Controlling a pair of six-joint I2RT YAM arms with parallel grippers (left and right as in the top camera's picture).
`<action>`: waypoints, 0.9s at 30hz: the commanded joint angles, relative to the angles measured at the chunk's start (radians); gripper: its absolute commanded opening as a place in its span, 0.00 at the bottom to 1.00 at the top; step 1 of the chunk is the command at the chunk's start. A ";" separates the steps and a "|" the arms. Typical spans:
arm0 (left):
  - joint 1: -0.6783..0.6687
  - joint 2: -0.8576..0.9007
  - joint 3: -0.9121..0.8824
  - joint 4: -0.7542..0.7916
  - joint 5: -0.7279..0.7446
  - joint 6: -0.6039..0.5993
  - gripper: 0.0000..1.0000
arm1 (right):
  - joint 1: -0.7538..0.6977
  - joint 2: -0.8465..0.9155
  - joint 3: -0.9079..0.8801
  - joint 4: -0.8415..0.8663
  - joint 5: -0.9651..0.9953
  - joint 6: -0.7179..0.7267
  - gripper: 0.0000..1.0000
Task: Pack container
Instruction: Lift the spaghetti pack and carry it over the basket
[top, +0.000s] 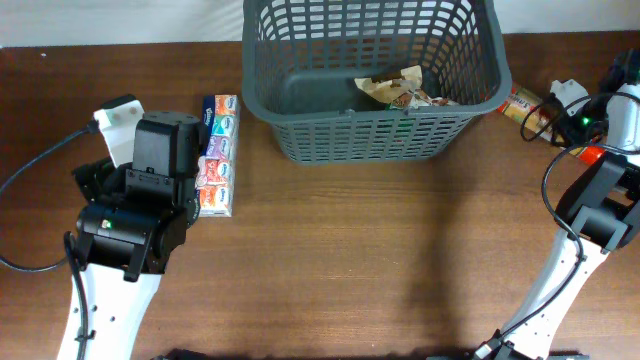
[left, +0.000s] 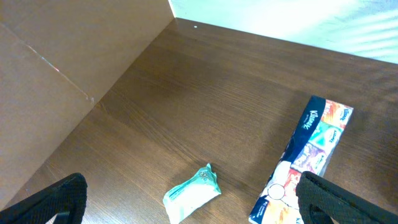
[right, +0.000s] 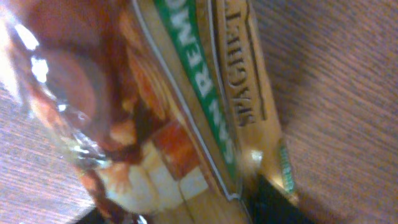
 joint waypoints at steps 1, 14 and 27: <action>0.005 0.003 0.013 -0.002 -0.004 -0.010 0.99 | 0.010 0.070 -0.018 -0.013 -0.050 0.040 0.20; 0.005 0.003 0.013 -0.002 -0.004 -0.010 0.99 | 0.010 0.069 -0.016 -0.010 -0.204 0.348 0.04; 0.005 0.003 0.013 -0.002 -0.004 -0.010 1.00 | -0.004 0.062 0.449 -0.029 -0.461 0.852 0.04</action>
